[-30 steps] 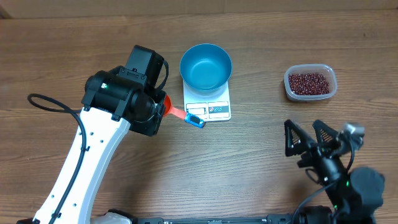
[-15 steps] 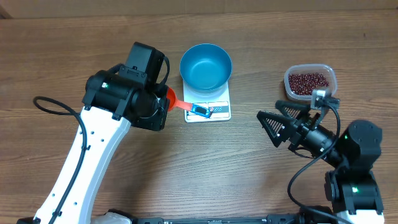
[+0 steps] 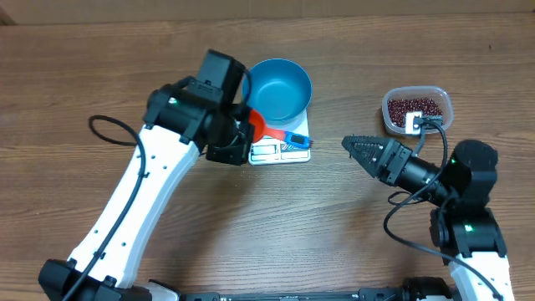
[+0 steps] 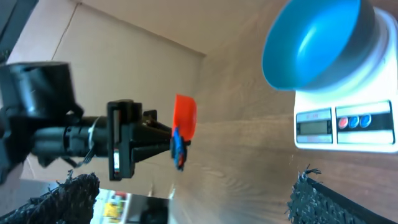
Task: Scoop item into bowl and weigh 150g on scale
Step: 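Move the right gripper to the scoop's blue handle near the left gripper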
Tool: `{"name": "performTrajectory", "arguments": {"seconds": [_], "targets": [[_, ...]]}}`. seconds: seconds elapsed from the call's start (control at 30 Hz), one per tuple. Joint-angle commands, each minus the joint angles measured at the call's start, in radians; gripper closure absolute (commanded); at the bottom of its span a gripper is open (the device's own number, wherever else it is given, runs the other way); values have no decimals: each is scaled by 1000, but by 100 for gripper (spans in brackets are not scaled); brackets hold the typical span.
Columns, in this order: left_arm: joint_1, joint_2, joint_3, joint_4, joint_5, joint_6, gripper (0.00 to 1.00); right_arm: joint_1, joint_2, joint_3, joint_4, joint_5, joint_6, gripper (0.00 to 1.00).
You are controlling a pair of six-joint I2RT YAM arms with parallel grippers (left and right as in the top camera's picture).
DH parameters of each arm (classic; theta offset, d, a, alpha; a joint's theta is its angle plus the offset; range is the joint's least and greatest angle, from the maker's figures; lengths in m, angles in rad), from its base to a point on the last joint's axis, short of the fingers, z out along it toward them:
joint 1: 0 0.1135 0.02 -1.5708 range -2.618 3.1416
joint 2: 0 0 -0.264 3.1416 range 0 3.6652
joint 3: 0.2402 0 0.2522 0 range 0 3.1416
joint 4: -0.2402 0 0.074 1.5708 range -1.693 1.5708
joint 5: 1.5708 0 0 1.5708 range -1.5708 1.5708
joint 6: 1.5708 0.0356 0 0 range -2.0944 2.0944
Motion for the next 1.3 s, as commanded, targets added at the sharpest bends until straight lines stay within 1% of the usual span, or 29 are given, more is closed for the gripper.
{"name": "performTrajectory", "arguments": {"seconds": [0.0, 0.17, 0.33, 0.43, 0.67, 0.77, 0.9, 0.93, 1.03, 1.27], "targets": [[-41, 18, 17, 34, 17, -34, 96, 21, 40, 31, 7, -13, 82, 0], [-89, 23, 17, 93, -25, -47, 96, 61, 105, 31, 42, -14, 96, 0], [-129, 25, 17, 92, -41, -98, 96, 109, 136, 31, 115, -14, 96, 0], [-146, 25, 17, 92, -75, -132, 96, 131, 136, 31, 146, -14, 96, 0], [-172, 25, 17, 92, -84, -158, 96, 138, 136, 31, 153, -13, 96, 1], [-182, 25, 17, 93, -84, -162, 96, 138, 136, 31, 153, -13, 96, 7], [-190, 27, 17, 92, -85, -165, 96, 138, 136, 31, 153, -14, 96, 18], [-191, 31, 17, 92, -85, -165, 96, 138, 136, 31, 153, -13, 96, 23], [-192, 38, 17, 92, -84, -166, 96, 138, 136, 31, 153, -14, 96, 29], [-202, 70, 17, 100, -79, -165, 96, 140, 136, 31, 153, -13, 96, 32]]}}
